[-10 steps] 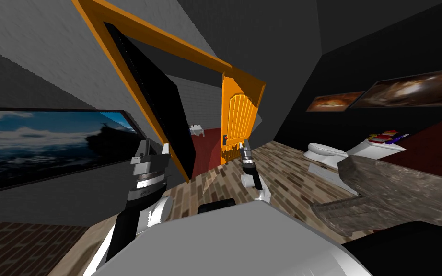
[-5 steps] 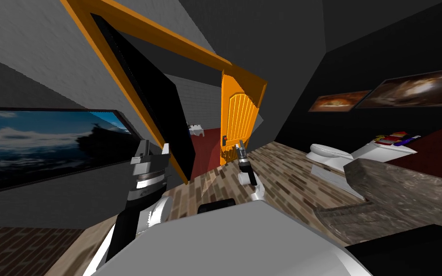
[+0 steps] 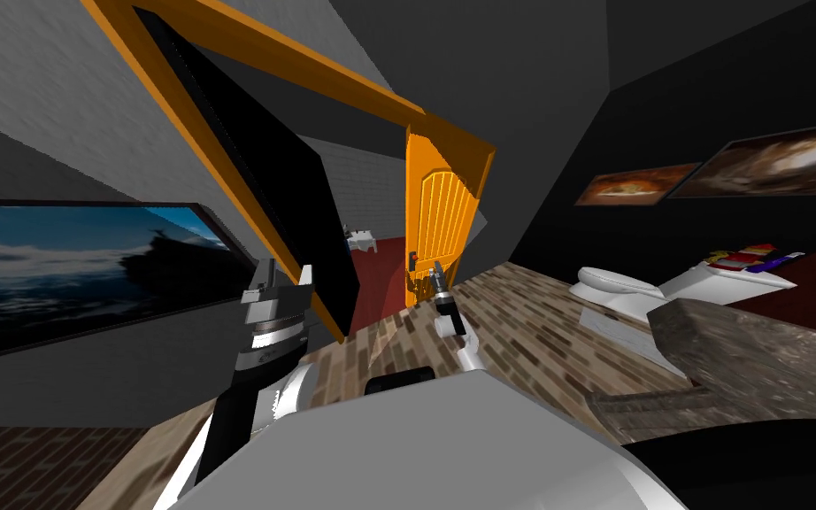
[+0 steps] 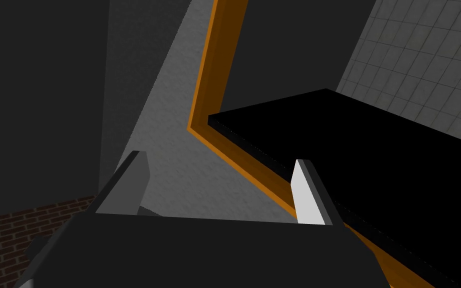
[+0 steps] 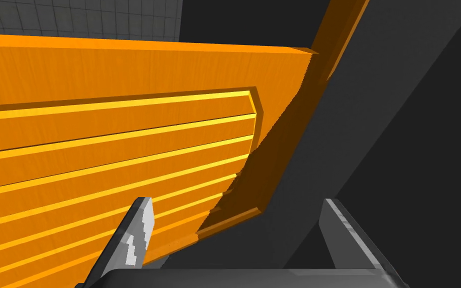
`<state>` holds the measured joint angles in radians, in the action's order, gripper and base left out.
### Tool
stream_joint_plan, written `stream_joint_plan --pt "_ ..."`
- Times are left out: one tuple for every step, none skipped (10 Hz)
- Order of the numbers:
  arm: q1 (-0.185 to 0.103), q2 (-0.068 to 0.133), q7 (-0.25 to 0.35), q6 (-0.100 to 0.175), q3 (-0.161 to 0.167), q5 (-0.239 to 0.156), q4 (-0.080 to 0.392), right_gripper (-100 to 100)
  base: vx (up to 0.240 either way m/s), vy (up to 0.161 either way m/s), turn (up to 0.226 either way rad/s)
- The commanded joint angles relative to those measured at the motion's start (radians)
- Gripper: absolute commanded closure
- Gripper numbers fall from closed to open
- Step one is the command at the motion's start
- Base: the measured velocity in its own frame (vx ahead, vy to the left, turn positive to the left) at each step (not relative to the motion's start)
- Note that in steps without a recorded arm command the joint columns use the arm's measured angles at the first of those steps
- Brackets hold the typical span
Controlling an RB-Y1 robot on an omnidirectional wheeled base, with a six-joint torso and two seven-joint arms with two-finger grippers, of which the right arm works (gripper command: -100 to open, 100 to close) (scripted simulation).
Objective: Push the door open
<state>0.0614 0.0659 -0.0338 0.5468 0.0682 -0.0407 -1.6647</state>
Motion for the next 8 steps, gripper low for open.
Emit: stream_joint_plan --pt "-0.011 -0.001 0.002 0.001 0.006 -0.001 0.041 -100 0.045 -0.041 0.011" --pt "-0.039 0.001 0.008 -0.003 0.013 -0.005 0.075 -100 0.051 -0.051 0.014" --pt "-0.039 0.001 0.008 -0.003 0.013 -0.005 0.092 -100 0.038 -0.040 0.015" --pt "-0.068 0.004 0.014 -0.007 0.020 -0.010 0.122 -100 0.046 -0.049 0.018" --pt "-0.068 0.004 0.014 -0.007 0.020 -0.010 0.143 -100 0.043 -0.040 0.014" --pt "-0.097 0.006 0.021 -0.011 0.027 -0.014 0.177 -100 0.049 -0.049 0.015" --pt "-0.097 0.006 0.021 -0.011 0.027 -0.014 0.195 -100 0.046 -0.053 0.014" --pt "-0.125 0.008 0.027 -0.015 0.035 -0.018 0.227 -100 0.039 -0.060 0.018"
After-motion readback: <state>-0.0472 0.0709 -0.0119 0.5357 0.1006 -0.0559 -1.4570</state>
